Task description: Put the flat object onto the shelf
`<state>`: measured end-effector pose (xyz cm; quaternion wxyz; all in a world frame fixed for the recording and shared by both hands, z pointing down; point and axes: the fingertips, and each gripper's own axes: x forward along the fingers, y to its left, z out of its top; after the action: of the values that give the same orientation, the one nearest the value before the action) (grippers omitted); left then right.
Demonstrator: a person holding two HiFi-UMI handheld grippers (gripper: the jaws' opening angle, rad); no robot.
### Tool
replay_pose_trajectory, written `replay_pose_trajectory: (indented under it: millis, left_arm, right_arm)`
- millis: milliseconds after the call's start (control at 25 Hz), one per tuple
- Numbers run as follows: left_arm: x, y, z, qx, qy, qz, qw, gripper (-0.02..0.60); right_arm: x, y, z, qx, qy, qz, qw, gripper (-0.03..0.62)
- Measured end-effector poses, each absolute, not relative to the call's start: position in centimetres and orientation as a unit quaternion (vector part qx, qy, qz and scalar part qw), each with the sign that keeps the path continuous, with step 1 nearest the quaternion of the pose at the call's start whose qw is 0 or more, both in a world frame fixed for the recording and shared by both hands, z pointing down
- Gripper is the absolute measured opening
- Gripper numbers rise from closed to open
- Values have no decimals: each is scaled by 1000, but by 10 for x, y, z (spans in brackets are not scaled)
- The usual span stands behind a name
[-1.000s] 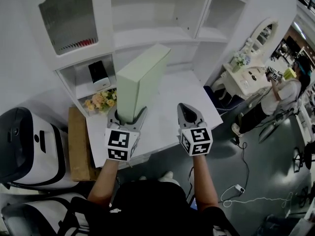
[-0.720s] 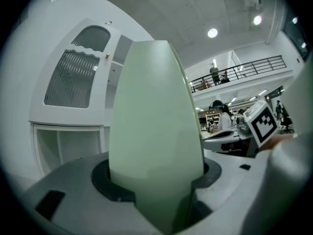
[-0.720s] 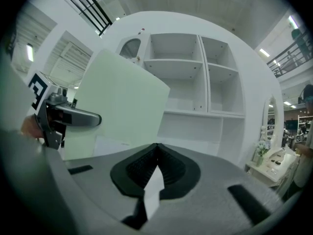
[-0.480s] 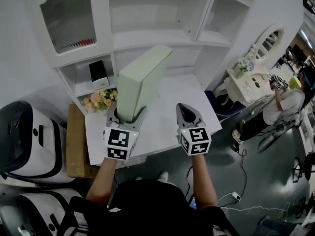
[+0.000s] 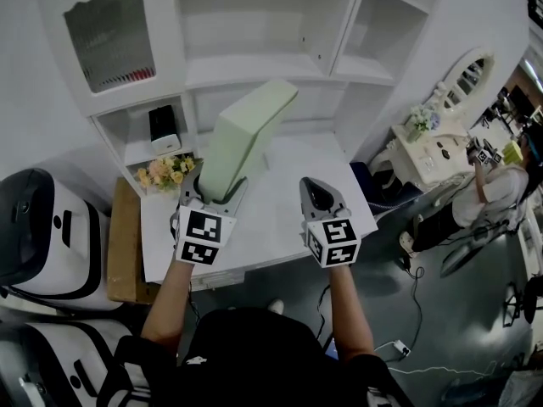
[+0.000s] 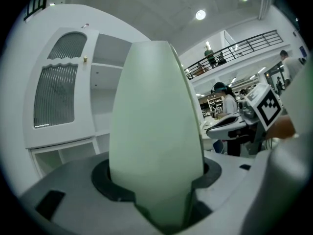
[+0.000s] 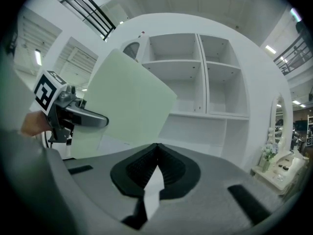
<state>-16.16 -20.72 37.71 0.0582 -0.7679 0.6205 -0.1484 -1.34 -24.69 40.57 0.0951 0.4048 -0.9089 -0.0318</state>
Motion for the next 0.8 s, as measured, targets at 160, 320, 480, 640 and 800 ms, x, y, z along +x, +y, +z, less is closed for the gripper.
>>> replay_pose_trajectory:
  millis: [160,320,480,640,800]
  left_arm:
    - [-158,-216,375,-760,624,-172,64,275]
    - [-150,-221,373,-754,616,-212,85,276]
    - [-148,-228,372,-741,612,-255,104,275]
    - [-147,-233,372,-723,608,-299,132,275]
    - [-144,-239,370,-713,592,-341,157,275]
  right_arm:
    - [-6,-253,407,397,-912,-30,94,-2]
    - [-2,-260,408,389,-917,-25,87,-2]
    - [-7,-265,405,378,-922,-24,78,-2]
    - [-9,-269,407,367,-927,-24,77,-2]
    - [-7,-276,406,361,-930,-22,73,-2]
